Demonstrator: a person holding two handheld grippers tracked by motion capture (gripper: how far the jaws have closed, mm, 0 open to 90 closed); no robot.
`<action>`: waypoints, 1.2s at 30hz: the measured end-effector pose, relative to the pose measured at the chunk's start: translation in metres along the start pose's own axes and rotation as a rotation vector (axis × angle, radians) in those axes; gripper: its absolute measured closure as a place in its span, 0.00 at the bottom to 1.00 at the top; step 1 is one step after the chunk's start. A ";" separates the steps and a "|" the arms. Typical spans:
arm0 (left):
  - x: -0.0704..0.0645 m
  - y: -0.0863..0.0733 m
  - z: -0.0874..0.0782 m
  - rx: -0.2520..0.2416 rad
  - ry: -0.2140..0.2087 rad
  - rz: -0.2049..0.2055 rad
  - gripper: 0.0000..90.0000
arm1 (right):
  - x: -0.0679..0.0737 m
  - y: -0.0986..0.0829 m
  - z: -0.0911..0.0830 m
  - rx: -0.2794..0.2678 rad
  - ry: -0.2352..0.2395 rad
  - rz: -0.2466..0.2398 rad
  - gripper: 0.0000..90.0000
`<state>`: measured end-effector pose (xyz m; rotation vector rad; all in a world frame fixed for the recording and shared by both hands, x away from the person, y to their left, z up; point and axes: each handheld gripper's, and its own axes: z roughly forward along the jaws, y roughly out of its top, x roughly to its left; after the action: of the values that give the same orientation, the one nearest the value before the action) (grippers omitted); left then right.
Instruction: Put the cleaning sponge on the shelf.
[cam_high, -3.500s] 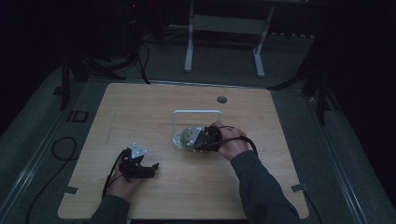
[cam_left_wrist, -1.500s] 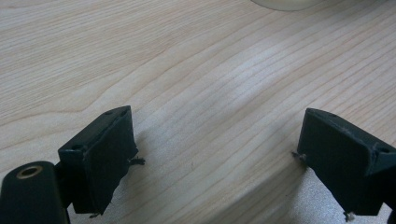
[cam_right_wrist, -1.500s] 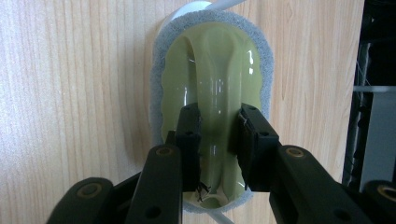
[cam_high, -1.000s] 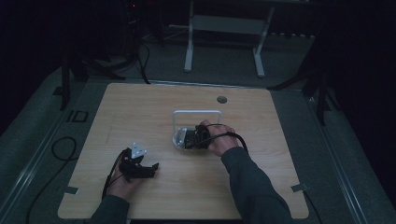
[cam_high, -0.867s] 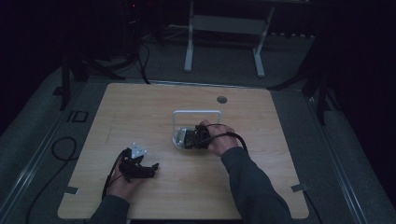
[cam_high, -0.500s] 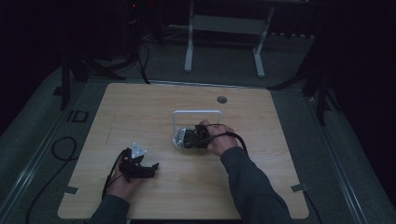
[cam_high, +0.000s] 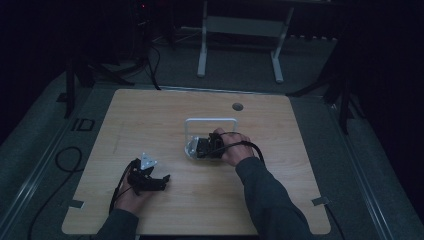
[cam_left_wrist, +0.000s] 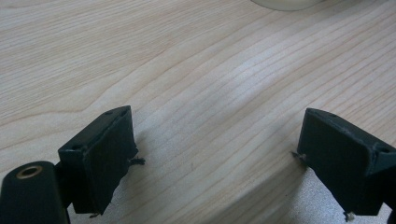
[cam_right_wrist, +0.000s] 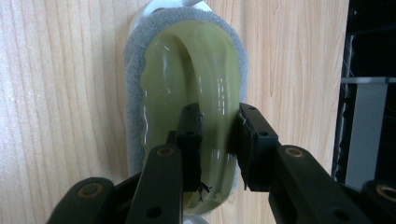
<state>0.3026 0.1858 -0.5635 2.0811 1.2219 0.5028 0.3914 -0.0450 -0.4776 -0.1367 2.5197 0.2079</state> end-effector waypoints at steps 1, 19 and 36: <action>0.000 0.000 0.000 0.000 0.000 0.000 0.12 | 0.000 0.000 0.000 0.000 -0.002 0.000 0.80; 0.000 0.000 0.000 -0.001 0.000 -0.001 0.12 | -0.007 -0.003 -0.006 -0.008 0.007 0.078 0.57; 0.000 0.000 0.000 -0.001 0.000 -0.002 0.13 | 0.000 -0.012 -0.032 -0.073 0.031 0.155 0.49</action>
<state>0.3025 0.1857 -0.5635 2.0788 1.2233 0.5023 0.3752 -0.0622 -0.4532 0.0265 2.5558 0.3623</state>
